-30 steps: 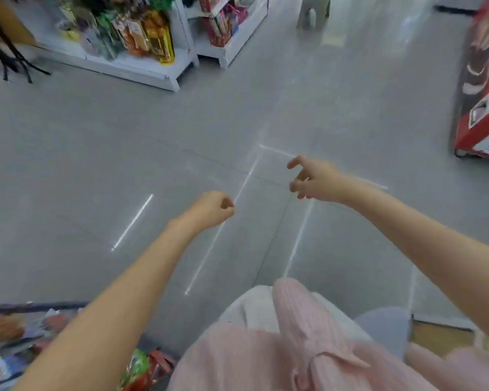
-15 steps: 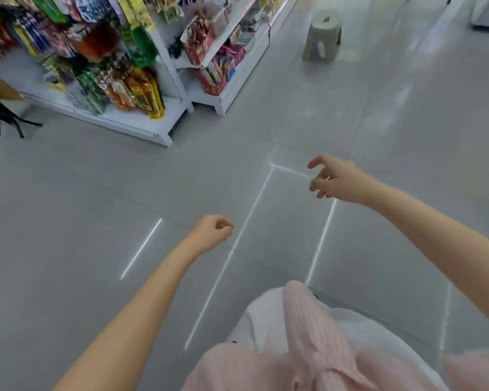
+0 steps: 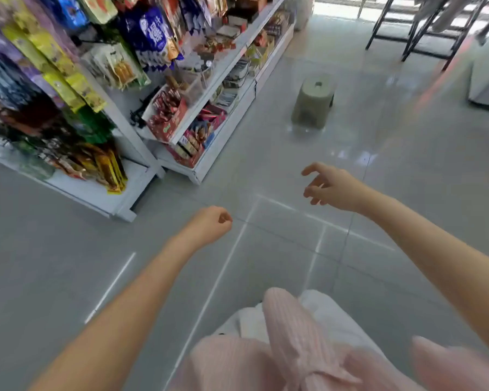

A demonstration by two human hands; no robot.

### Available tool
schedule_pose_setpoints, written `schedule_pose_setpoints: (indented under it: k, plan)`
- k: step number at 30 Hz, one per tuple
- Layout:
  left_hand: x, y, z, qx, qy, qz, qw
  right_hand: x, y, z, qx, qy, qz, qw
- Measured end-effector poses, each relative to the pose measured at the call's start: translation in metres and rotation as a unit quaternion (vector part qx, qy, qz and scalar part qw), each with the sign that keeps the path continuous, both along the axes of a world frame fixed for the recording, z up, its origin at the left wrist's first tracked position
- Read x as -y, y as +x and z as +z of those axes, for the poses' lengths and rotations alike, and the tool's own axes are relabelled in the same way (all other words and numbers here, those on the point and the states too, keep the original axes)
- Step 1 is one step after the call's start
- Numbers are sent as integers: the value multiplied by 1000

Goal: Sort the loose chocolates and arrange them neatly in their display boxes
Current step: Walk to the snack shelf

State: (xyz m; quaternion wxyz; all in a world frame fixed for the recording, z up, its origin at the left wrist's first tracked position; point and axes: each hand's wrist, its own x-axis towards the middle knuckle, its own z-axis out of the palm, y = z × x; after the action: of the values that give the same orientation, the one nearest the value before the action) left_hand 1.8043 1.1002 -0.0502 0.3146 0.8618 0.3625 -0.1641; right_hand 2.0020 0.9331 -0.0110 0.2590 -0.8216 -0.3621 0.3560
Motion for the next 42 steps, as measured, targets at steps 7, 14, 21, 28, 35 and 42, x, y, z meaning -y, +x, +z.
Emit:
schedule_pose_setpoints:
  k: [7, 14, 21, 28, 35, 42]
  plan:
    - [-144, 219, -1, -51, 31, -76, 995, -142, 230, -15, 0, 3, -11, 1000]
    - [-285, 419, 11, -42, 36, -24, 998, -300, 442, -11, 6, -11, 2, 1000]
    - [-453, 539, 9, -83, 50, 18, 995, -486, 595, -8, 28, -17, 91, 995]
    - [-597, 660, 9, -116, 44, 19, 992, -635, 740, -16, 5, 13, 27, 1000]
    - [-694, 751, 2, -7, 108, 181, 978, -764, 836, -33, 155, 65, 203, 965]
    - [-770, 817, 3, 65, 59, 246, 965, -902, 908, -24, 151, 67, 267, 949]
